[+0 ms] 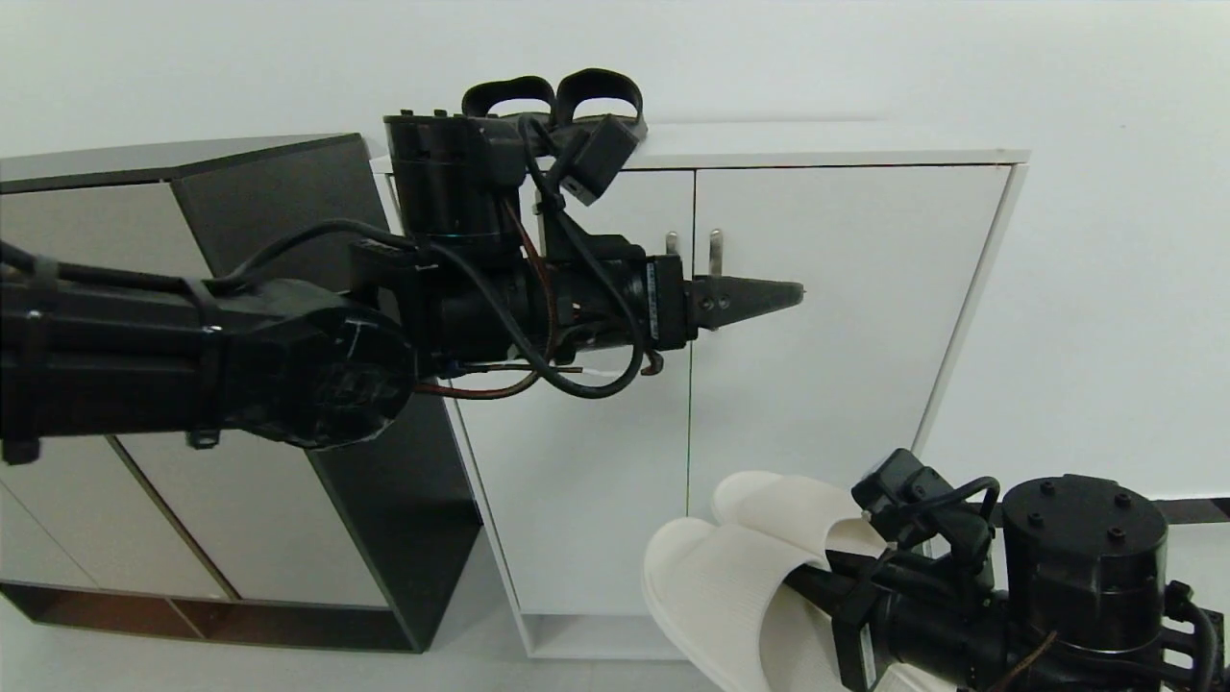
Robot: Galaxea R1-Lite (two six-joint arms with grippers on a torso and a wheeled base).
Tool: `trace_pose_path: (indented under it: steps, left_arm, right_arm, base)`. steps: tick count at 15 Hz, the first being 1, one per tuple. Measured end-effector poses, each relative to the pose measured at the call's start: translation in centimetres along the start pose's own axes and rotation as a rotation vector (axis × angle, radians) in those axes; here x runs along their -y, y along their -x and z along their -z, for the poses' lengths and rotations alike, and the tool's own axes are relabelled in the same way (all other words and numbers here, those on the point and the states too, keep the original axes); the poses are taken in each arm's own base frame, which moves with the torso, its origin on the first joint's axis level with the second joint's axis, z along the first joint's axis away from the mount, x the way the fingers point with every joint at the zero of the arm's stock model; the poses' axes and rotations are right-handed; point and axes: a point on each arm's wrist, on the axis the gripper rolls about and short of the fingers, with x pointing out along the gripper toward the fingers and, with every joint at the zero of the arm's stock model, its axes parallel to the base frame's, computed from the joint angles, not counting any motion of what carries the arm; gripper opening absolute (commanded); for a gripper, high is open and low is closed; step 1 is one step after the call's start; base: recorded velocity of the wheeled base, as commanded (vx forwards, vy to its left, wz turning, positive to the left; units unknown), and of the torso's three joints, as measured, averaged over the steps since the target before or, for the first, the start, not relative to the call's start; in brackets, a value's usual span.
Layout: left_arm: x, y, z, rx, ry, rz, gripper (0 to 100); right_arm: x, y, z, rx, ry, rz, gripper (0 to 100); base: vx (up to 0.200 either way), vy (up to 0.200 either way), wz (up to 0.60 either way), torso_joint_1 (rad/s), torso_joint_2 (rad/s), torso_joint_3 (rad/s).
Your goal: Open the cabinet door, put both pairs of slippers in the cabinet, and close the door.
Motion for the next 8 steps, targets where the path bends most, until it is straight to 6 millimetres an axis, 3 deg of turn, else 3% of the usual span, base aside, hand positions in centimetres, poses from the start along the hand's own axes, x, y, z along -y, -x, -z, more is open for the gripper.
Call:
trace_pose_path:
  steps: [5, 8]
  left_arm:
    - [-2.4, -2.6, -0.1, 0.043, -0.01, -0.114, 100]
    - [-3.7, -2.9, -0.1, 0.048, -0.008, -0.152, 100]
  right_arm:
    - [0.0, 0.0, 0.1, -0.002, 0.001, -0.002, 0]
    - [0.0, -0.1, 0.1, -0.003, 0.001, -0.001, 0]
  base:
    - [0.0, 0.0, 0.0, 0.0, 0.0, 0.0]
    - [0.0, 0.0, 0.0, 0.0, 0.0, 0.0]
